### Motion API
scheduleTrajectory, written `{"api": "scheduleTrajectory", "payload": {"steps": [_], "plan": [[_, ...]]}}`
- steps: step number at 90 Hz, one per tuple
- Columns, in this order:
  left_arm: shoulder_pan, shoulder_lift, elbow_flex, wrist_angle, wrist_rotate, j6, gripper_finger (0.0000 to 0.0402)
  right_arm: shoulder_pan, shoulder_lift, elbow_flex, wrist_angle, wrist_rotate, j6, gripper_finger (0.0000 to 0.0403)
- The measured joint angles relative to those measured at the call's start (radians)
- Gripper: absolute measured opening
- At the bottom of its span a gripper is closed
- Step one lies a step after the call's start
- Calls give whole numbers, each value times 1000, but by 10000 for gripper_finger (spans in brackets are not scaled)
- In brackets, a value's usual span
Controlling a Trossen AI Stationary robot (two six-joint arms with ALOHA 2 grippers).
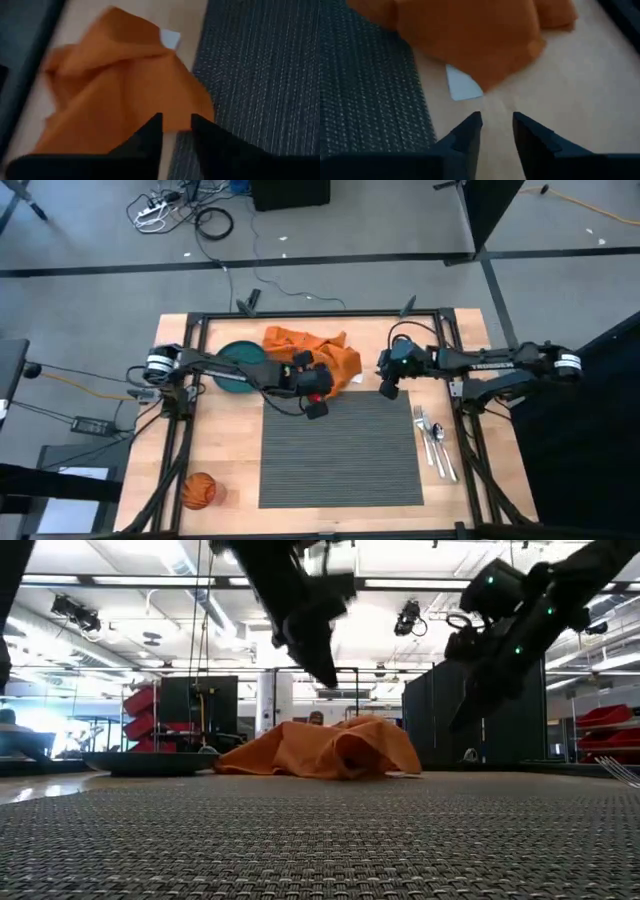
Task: Set table place
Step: Fold the orange table napkin
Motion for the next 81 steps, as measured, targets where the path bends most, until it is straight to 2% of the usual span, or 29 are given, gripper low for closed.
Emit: {"api": "scheduleTrajectory", "payload": {"steps": [6,12,23,37,52,57,62,67,74,81], "plan": [[-9,32,0,15,45,15,149,-1,12,0,8,-15,0,126],[-22,61,0,15,46,22,180,-1,17,0,8,-34,0,139],[-38,97,0,31,-60,-1,216,0,19,0,8,-39,0,153],[-39,165,0,89,-100,3,230,-1,19,0,20,-38,-1,160],[-30,215,0,127,-295,16,224,0,19,0,17,-39,0,158],[-25,223,0,160,-347,25,213,0,19,0,19,-39,0,158],[-23,224,-1,160,-402,27,186,0,19,0,18,-38,0,158],[-21,223,0,179,-436,29,138,0,19,0,19,-38,0,158],[-18,218,0,182,-447,26,45,0,19,0,19,-38,0,157],[-17,211,7,188,-450,26,14,0,19,0,19,-38,-3,158]]}}
